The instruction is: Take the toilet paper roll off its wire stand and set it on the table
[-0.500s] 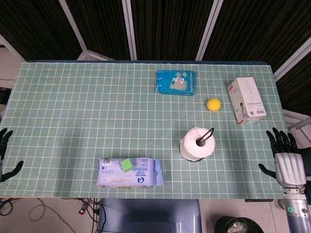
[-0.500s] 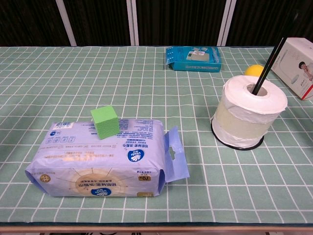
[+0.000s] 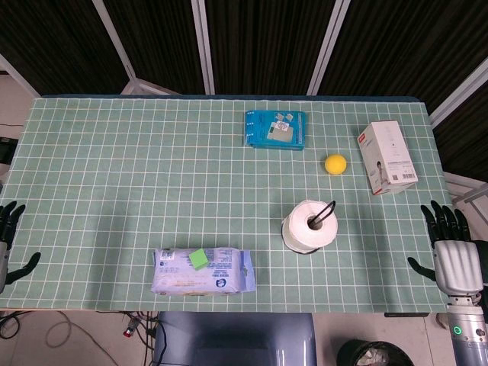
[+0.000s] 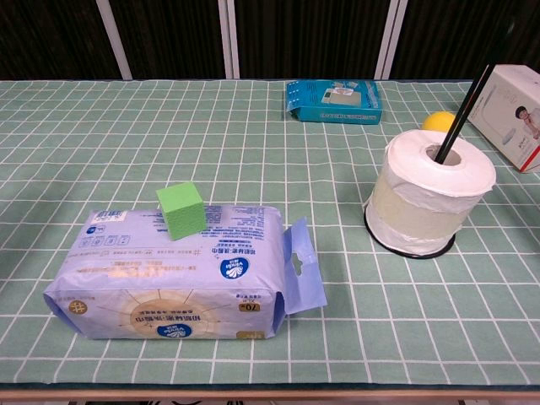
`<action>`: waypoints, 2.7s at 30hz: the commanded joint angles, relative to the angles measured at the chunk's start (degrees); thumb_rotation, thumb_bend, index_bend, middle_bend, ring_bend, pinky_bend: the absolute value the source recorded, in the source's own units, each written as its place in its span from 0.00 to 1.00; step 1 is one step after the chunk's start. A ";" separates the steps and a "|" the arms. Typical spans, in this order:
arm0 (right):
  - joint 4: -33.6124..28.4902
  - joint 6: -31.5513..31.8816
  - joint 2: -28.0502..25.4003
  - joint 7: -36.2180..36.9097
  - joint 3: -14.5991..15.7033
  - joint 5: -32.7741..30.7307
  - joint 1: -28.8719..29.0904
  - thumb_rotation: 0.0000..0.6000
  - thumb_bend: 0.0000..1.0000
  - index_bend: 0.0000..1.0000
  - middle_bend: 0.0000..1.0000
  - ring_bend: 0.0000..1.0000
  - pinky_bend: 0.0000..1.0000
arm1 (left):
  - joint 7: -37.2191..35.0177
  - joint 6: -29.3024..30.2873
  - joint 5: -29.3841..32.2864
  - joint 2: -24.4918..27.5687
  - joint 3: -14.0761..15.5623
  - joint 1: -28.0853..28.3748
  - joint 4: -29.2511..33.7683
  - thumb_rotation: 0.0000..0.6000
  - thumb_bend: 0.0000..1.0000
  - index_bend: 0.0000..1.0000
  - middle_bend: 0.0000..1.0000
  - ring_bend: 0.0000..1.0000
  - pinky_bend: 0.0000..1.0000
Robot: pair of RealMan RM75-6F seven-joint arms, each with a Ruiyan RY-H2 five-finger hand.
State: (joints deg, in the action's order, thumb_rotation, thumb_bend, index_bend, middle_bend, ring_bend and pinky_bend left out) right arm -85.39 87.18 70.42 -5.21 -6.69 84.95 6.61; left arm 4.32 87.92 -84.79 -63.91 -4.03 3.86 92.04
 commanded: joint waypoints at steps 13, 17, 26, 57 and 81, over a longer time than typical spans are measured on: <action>-7.16 -6.65 -1.56 12.56 1.04 -3.00 0.51 1.00 0.00 0.00 0.00 0.00 0.00 | 1.18 -0.59 0.17 -0.21 0.32 0.10 0.41 1.00 0.24 0.04 0.00 0.00 0.00; -9.79 -12.72 -2.61 22.16 0.12 -5.80 2.45 1.00 0.00 0.00 0.00 0.00 0.00 | 1.04 0.01 0.14 -0.11 0.20 -0.13 0.61 1.00 0.24 0.04 0.00 0.00 0.00; -8.86 -27.20 -1.70 47.00 -6.54 -13.70 8.96 1.00 0.00 0.00 0.00 0.00 0.00 | 1.44 -0.55 -0.04 -0.22 0.46 0.11 0.70 1.00 0.24 0.04 0.00 0.00 0.00; 1.93 -27.69 8.74 66.73 0.20 1.04 13.54 1.00 0.00 0.00 0.00 0.00 0.00 | 2.87 -1.47 1.03 -0.60 0.38 0.46 0.69 1.00 0.24 0.04 0.00 0.00 0.00; 9.29 -31.03 18.41 64.23 -0.63 -4.41 16.78 1.00 0.00 0.00 0.00 0.00 0.00 | 2.64 -2.01 1.58 -0.36 0.35 0.60 0.64 1.00 0.24 0.04 0.00 0.00 0.00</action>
State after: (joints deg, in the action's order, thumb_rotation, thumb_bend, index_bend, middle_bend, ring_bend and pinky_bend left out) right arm -76.49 56.51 88.40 59.30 -6.96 81.00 23.10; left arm 6.95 85.92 -83.21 -64.26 -3.68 4.46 92.68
